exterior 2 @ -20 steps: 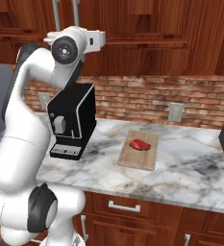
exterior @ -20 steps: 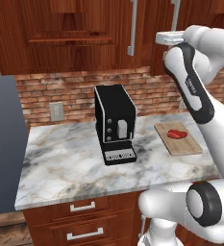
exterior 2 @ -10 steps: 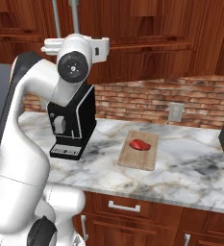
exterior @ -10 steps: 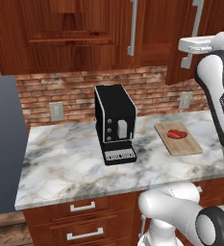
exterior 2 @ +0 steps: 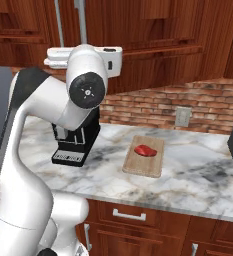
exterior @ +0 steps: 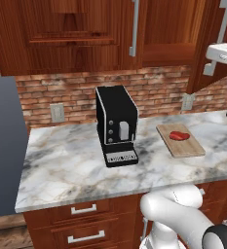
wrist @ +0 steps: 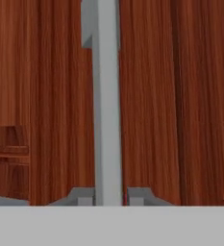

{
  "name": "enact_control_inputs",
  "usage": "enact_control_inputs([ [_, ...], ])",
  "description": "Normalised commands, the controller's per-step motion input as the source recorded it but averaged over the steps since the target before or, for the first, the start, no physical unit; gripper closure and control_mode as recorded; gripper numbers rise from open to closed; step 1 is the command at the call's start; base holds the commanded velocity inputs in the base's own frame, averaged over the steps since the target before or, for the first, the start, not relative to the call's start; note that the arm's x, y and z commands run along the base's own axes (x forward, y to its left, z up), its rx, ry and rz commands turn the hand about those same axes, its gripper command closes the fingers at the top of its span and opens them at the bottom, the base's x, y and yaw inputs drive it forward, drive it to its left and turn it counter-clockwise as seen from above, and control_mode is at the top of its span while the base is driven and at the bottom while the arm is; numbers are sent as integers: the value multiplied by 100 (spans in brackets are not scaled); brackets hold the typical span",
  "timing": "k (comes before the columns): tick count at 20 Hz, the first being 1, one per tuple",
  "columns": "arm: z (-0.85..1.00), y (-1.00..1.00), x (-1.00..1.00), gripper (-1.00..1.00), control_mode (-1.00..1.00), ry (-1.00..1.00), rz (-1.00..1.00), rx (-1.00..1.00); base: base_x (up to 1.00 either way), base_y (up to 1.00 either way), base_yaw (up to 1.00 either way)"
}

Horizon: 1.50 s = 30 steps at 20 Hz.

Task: Open the cabinet, retrieve the rolling pin, and place it next to the meat on the cutting board to prepare for tenderizing.

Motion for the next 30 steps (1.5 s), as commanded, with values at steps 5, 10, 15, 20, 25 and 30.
enact_control_inputs([
  [5, -3, 0, -4, -100, -100, 1, 0, 0, 0, 0, 0],
  [10, -4, 0, -62, -100, -100, -5, 0, 0, 0, 0, 0],
  [15, 0, 0, -100, -100, -100, -14, -1, -2, 0, 0, 0],
  [20, -2, 23, -97, -100, -100, -12, -2, -7, 0, 0, 0],
  [25, -11, 89, -39, -100, -100, -1, -5, -24, 0, 0, 0],
  [30, -14, 100, 0, -100, -100, 0, -11, -31, 0, 0, 0],
])
